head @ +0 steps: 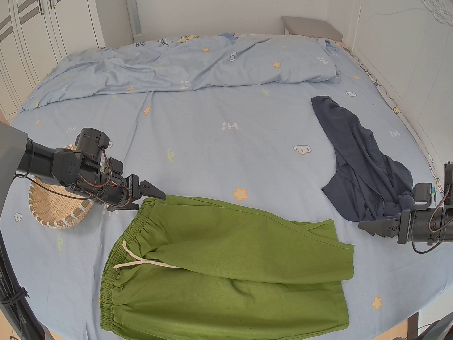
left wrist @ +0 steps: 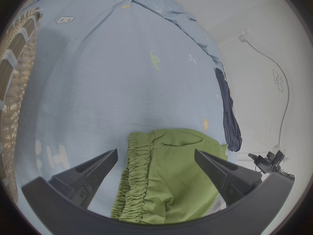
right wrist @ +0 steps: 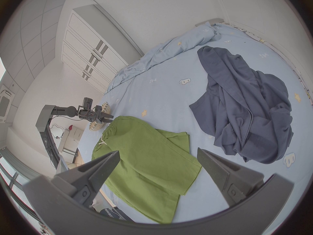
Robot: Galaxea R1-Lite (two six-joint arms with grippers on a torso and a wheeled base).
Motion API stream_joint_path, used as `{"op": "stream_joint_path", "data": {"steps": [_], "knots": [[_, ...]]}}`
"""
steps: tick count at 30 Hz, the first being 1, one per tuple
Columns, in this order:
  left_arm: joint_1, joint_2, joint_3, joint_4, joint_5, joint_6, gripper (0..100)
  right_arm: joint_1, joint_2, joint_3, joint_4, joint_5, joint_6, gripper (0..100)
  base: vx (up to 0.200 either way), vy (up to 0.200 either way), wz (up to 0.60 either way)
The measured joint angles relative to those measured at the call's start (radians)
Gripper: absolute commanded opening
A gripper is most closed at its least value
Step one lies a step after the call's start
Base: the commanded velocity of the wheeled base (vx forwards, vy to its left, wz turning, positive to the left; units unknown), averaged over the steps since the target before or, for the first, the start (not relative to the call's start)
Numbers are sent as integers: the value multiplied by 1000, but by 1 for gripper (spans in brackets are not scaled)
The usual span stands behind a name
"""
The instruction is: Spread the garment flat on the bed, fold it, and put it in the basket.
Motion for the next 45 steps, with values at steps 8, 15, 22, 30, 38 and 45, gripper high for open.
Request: {"op": "stream_joint_path", "data": {"steps": [8, 15, 22, 30, 38, 45], "knots": [[-5, 26, -8, -1, 0, -5, 100, 7, 0, 6, 0, 0, 0, 100, 0, 0, 0], [-8, 43, -10, 0, 0, -2, 0, 9, 0, 8, 0, -1, 0, 100, 0, 0, 0], [-8, 49, -11, -1, -2, -2, 0, 9, 1, 35, -1, 3, 14, 100, 0, 0, 0], [3, 39, -1, 0, -2, -4, 0, 5, 8, 108, -8, 18, 73, 100, 0, 0, 0], [8, 20, 15, 1, -2, -4, 0, -7, 101, 126, -15, 22, 67, 100, 0, 0, 0], [9, 14, 18, 1, -1, -5, 0, -6, 240, 139, -158, 33, 70, 100, 0, 0, 0]]}}
